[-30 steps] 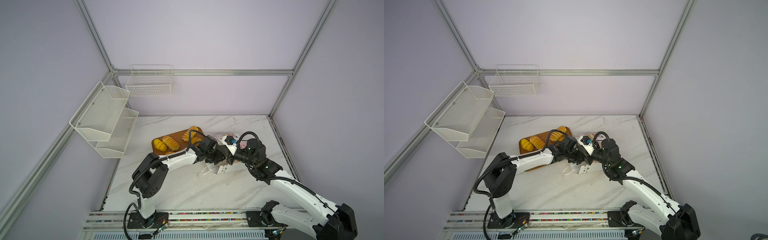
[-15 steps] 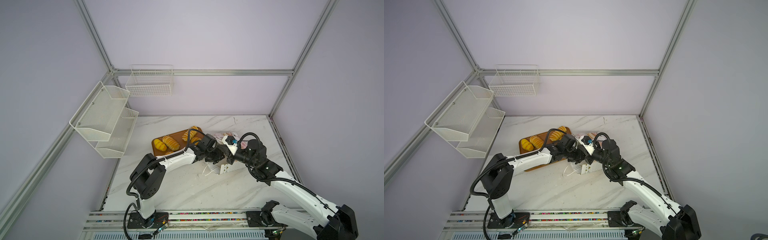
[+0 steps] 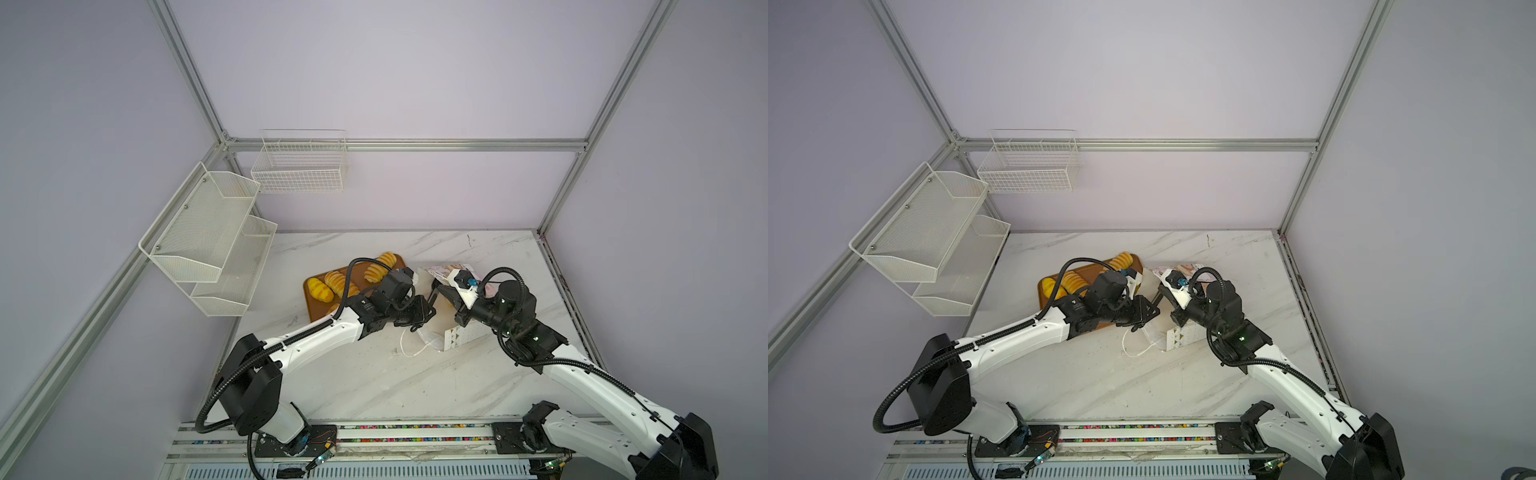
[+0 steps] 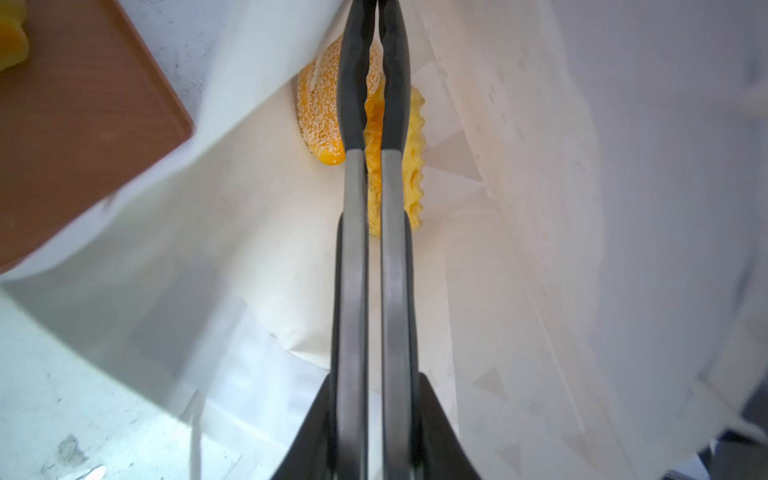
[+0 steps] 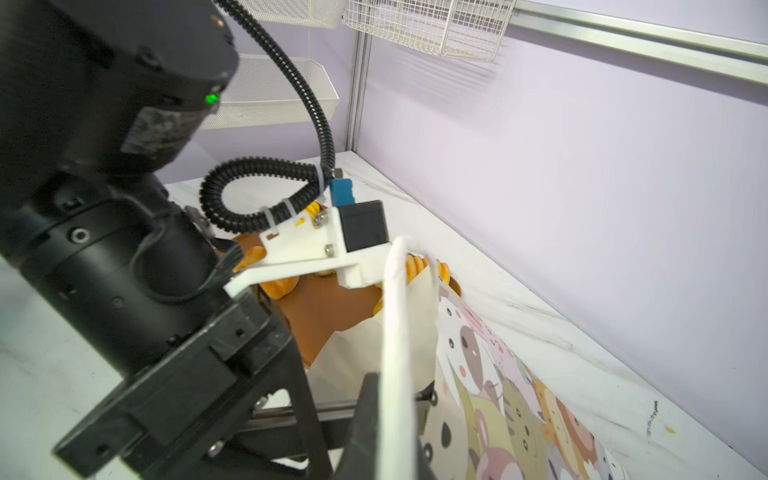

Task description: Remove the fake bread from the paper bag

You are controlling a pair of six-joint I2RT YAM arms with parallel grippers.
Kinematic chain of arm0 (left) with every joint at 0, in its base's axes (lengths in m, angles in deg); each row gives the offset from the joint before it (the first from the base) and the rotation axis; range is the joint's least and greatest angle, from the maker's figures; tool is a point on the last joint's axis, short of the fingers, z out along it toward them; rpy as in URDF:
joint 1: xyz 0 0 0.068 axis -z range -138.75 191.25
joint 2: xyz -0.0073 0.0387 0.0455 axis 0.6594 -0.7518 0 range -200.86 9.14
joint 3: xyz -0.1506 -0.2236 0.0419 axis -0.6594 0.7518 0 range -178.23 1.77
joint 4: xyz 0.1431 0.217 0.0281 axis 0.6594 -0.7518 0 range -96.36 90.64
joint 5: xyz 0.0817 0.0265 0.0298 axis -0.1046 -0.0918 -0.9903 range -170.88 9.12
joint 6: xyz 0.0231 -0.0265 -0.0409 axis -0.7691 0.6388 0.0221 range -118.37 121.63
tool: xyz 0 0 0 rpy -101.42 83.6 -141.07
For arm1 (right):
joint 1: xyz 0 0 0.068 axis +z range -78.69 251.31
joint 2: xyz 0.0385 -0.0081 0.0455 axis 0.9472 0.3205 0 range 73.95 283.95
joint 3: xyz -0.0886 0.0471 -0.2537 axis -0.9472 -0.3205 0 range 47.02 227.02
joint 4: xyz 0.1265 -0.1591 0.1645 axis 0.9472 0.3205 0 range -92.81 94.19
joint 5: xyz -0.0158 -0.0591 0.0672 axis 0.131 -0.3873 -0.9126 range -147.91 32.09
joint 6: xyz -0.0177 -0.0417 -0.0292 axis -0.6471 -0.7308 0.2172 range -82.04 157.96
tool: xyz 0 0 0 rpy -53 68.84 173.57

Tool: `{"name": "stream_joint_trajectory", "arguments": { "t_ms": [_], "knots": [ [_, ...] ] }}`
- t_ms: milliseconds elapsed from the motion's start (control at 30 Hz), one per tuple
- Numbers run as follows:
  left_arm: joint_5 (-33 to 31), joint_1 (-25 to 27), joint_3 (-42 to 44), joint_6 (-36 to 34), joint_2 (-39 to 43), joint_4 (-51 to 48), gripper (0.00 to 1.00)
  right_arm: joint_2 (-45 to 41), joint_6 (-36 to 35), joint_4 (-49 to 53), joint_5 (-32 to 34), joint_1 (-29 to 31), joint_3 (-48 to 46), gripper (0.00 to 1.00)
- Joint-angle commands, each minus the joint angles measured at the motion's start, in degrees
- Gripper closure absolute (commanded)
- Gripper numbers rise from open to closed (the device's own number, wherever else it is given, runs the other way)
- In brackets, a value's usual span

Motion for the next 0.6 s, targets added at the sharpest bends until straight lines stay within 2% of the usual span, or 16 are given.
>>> {"name": "stream_joint_trajectory", "arguments": {
  "t_ms": [0,133,367,467,567],
  "knots": [
    [-1.01,-0.23,3.50,-1.13,5.43,-0.64,0.97,-1.94,-0.18,-2.50,0.36,0.23,-1.14,1.00],
    [-0.48,0.86,2.76,-2.25,6.13,-2.10,0.94,-3.77,-0.12,-2.37,-0.87,0.15,-2.13,1.00],
    [-1.32,5.62,-3.46,-4.30,0.26,-3.03,0.91,-4.90,1.08,-1.38,-4.20,-0.86,-2.36,1.00],
    [-2.14,6.46,-3.03,-3.91,-0.69,-2.44,0.86,-5.45,1.10,-2.05,-4.40,-1.35,-2.61,1.00],
    [-2.52,6.57,-1.25,-2.35,-0.97,0.29,0.77,-5.38,1.11,-2.28,-4.73,-1.57,-2.45,1.00]
  ]
}}
